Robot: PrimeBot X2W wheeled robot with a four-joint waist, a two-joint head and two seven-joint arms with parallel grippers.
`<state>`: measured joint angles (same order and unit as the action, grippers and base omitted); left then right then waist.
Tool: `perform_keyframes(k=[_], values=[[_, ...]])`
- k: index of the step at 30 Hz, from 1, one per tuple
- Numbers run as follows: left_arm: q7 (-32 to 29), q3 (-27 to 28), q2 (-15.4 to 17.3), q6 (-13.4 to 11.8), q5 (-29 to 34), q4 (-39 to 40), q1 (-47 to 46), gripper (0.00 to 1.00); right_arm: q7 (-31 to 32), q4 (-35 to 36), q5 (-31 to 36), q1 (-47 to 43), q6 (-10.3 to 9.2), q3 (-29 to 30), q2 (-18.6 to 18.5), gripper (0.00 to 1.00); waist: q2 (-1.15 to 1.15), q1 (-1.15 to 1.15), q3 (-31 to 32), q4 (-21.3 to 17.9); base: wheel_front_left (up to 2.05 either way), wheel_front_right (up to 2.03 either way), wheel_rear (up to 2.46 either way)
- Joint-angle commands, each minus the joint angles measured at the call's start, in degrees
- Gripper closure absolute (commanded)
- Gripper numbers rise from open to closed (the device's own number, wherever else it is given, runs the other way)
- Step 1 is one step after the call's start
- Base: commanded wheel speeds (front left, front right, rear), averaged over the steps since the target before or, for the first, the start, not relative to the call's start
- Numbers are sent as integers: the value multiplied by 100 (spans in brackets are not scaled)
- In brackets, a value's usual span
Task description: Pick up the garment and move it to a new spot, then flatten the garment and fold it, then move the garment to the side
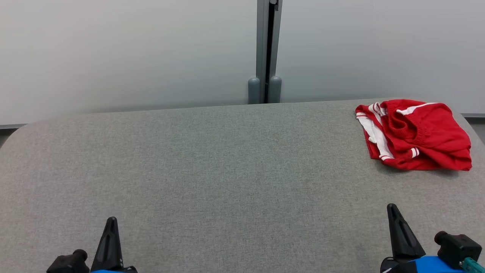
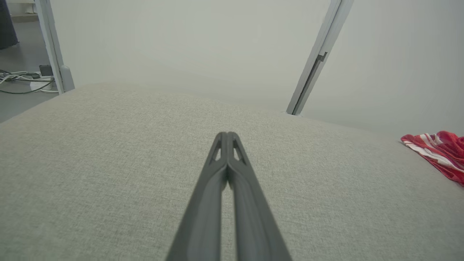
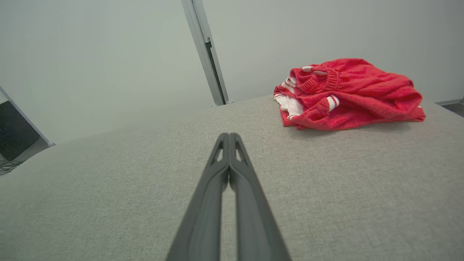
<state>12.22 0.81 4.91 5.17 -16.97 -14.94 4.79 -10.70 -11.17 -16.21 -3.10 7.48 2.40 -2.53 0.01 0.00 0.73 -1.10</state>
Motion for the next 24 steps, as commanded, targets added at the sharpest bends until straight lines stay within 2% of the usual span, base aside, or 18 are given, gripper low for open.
perform_keyframes(k=[1, 24], values=[[-50, 32, 10, 24, -268, 86, -187, 100, 45, 69, -279, 135, 0, 33, -20, 100, -1, 0, -1, 3, 0, 0, 0], [-562, 178, -48, 88, -2363, 112, -459, 100, 525, -25, -2391, 386, 1, 140, -32, 100, -1, 0, -18, 24, 0, 0, 0]])
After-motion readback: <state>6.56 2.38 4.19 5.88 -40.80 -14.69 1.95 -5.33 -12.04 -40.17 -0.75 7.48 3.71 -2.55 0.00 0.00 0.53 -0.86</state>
